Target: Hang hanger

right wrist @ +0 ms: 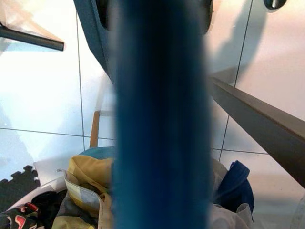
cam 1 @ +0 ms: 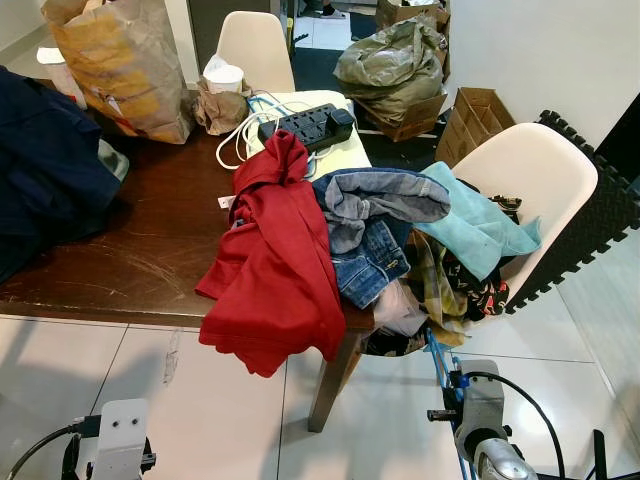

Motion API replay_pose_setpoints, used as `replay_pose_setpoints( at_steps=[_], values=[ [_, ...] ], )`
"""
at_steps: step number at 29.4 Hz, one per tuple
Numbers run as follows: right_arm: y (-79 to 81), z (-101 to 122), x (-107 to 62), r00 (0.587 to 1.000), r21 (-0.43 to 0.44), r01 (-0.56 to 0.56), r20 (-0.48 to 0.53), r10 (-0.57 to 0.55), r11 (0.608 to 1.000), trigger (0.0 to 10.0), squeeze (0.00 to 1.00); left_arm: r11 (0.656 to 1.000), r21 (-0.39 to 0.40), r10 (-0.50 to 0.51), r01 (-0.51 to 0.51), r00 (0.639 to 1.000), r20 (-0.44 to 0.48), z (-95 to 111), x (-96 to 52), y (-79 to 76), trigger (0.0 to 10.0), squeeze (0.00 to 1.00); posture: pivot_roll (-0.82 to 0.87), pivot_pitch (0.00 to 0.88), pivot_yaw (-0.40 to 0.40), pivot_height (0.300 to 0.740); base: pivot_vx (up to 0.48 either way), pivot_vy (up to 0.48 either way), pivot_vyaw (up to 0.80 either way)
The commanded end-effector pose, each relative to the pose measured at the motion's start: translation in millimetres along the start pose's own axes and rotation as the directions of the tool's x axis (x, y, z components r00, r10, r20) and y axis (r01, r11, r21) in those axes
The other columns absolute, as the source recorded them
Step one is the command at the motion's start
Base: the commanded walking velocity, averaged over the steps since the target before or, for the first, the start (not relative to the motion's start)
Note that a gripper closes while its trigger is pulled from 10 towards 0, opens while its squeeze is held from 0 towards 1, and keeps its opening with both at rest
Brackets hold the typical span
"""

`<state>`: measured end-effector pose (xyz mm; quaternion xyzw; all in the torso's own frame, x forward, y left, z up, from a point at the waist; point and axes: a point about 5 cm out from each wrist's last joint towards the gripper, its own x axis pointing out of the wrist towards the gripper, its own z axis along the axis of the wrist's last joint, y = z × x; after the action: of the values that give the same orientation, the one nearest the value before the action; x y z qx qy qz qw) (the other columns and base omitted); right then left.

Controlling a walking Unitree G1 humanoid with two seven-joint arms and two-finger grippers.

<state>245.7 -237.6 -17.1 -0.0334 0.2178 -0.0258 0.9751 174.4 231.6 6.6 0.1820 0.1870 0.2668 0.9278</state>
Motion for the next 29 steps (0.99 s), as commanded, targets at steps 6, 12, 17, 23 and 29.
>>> replay_pose_setpoints(
  at_steps=[6,12,17,23,29],
  values=[
    [11.8,27,-2.5,0.993,-0.030,-0.031,0.110,0.034,0.999,10.0,0.00,1.000,0.014,-0.019,0.019,0.999,-0.040,-9,-7.1,-4.9,10.0,0.00,0.01,0.170,-0.050,0.740,0.000,0.000,0.00],
    [16.3,31,-4.8,0.991,-0.028,-0.034,0.125,0.037,0.999,10.0,0.00,1.000,0.015,-0.022,0.022,0.999,-0.040,-10,-7.3,-5.1,10.0,0.00,0.00,0.170,-0.051,0.740,0.000,0.000,0.00],
    [17.9,31,-5.7,0.991,-0.027,-0.036,0.127,0.039,0.999,10.0,0.00,1.000,0.017,-0.024,0.025,0.999,-0.042,-11,-7.4,-5.4,10.0,0.00,0.00,0.163,-0.053,0.740,0.000,0.000,0.00],
    [17.6,32,-5.6,0.992,-0.035,-0.029,0.125,0.033,0.999,10.0,0.00,0.999,0.018,-0.025,0.026,0.999,-0.044,-12,-7.3,-6.1,10.0,0.00,0.00,0.161,-0.056,0.740,0.000,0.000,0.00],
    [0.8,31,-2.7,0.981,-0.357,0.190,0.097,-0.166,0.915,10.0,0.00,0.986,0.164,-0.019,0.020,1.000,-0.006,-13,-8.3,0.1,10.0,0.00,-0.01,0.162,-0.064,0.740,0.000,0.000,0.00]
  ],
)
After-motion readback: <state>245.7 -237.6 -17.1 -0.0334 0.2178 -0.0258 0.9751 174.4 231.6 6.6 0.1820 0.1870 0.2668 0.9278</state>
